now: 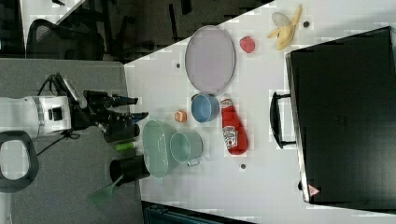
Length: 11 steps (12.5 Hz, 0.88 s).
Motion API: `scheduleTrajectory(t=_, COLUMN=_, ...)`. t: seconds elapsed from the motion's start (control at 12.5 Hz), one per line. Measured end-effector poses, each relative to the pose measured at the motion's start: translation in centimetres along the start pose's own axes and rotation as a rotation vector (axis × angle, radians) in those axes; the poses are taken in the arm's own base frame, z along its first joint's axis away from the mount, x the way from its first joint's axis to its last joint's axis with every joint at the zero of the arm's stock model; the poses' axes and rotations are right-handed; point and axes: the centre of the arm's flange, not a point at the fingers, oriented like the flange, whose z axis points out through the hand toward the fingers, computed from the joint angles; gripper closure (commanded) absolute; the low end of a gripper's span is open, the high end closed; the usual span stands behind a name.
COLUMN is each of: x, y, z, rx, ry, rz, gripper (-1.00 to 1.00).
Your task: Pick Ketchup from the table and place it in strainer.
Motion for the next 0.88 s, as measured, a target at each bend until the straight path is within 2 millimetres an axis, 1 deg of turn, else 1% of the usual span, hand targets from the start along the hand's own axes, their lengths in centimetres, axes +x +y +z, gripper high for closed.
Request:
scheduleTrajectory(t=0.08, x=-1.3, y=1.3, z=0.3, rx=-0.04, ry=-0.044, rz=0.003, gripper=-0.59)
scheduleTrajectory(t=0.16, x=-2.9, y=3.0, z=0.1, rx=-0.078, ry=-0.074, rz=0.006, gripper=-0.81)
scheduleTrajectory(t=0.24, x=-4.0, y=4.3, z=-0.6, rx=-0.093, ry=-0.079, rz=0.011, gripper=-1.0)
scheduleTrajectory(t=0.32, x=-4.4, y=5.2, z=-1.9, rx=-0.079, ry=-0.059, rz=0.019, gripper=-1.0)
scheduleTrajectory(t=0.4, x=-4.4, y=5.5, z=-3.3, rx=-0.046, ry=-0.026, rz=0.023, gripper=-1.0)
scheduleTrajectory(t=0.48, x=-4.2, y=5.3, z=-4.0, rx=-0.011, ry=-0.001, rz=0.026, gripper=-1.0)
scheduleTrajectory(t=0.56, x=-4.1, y=5.1, z=-4.0, rx=0.008, ry=0.015, rz=0.026, gripper=-1.0)
scheduleTrajectory(t=0.64, x=-3.9, y=4.7, z=-3.3, rx=0.014, ry=0.024, rz=0.023, gripper=-1.0)
scheduleTrajectory(t=0.72, x=-3.6, y=4.1, z=-1.9, rx=0.017, ry=0.027, rz=0.014, gripper=-1.0)
scheduleTrajectory(t=0.8, x=-3.4, y=3.5, z=0.1, rx=0.008, ry=0.014, rz=-0.008, gripper=-1.0)
scheduleTrajectory(t=0.88, x=-3.1, y=3.1, z=2.7, rx=-0.009, ry=-0.006, rz=-0.033, gripper=-1.0)
